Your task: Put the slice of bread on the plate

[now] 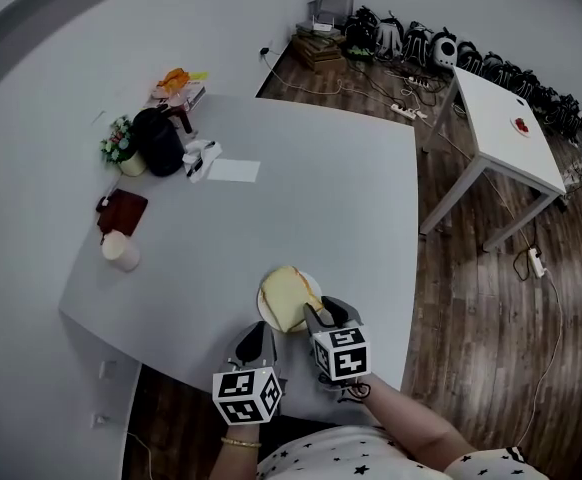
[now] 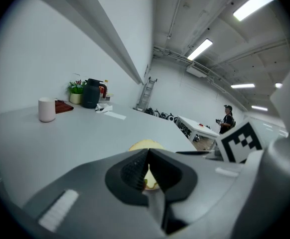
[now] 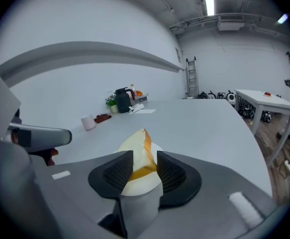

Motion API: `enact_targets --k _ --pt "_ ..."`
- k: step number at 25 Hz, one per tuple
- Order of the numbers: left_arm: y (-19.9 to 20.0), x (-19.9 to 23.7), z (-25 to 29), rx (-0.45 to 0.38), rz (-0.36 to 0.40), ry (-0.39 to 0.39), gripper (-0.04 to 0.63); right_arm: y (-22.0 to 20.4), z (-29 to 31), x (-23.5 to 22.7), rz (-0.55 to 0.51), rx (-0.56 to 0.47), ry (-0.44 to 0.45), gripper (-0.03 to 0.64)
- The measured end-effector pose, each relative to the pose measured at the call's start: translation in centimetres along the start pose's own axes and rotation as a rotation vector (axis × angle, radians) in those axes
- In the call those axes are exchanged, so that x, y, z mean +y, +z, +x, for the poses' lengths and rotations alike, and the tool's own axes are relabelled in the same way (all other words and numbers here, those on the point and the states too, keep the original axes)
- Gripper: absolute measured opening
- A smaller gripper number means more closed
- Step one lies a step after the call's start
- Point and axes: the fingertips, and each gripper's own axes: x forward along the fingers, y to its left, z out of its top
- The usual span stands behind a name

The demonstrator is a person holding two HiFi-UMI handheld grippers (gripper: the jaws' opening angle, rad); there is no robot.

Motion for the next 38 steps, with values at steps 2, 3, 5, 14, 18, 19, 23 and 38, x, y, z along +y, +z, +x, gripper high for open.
enact_targets --k 2,3,5,14,18,19,23,38 --pt "0.0 -0.2 0.1 0.002 0.000 -0.009 0.008 -0.4 0.1 -0.6 -0.026 0.016 -0.036 0.151" --pt "0.0 -0.3 0.1 0.002 -0.001 -0.012 0.008 -0.4 0.1 -0.7 -0.030 0.016 -0.040 0.147" --pt "0.1 -0.4 0.1 -0.001 -0.003 -0.016 0.008 -0.2 -0.3 -0.4 -0.024 0.006 -0.032 0.140" --pt "0.3 -2.0 -0.7 -0.022 -0.003 -0.021 0.008 2.4 -4.7 2.3 -0.003 -0.073 0.052 0.001" --pt "0.2 -3.4 -1.4 -0.035 0.004 -0.015 0.008 2.2 -6.6 2.6 -0.005 -0.070 0.071 0.000" --pt "0.2 -3.7 -1.6 -0.039 0.005 -0.013 0.008 2.1 -7.1 2.6 -0.009 -0.073 0.075 0.000" --pt "-0.3 -4.5 -2.3 -0.048 0.005 0.004 0.008 1.9 -8.4 2.7 -0.020 -0.087 0.093 -0.001" --pt "-0.2 -6.5 -3.0 -0.065 0.020 0.006 0.008 2.8 -10.5 2.8 -0.079 -0.128 0.125 -0.002"
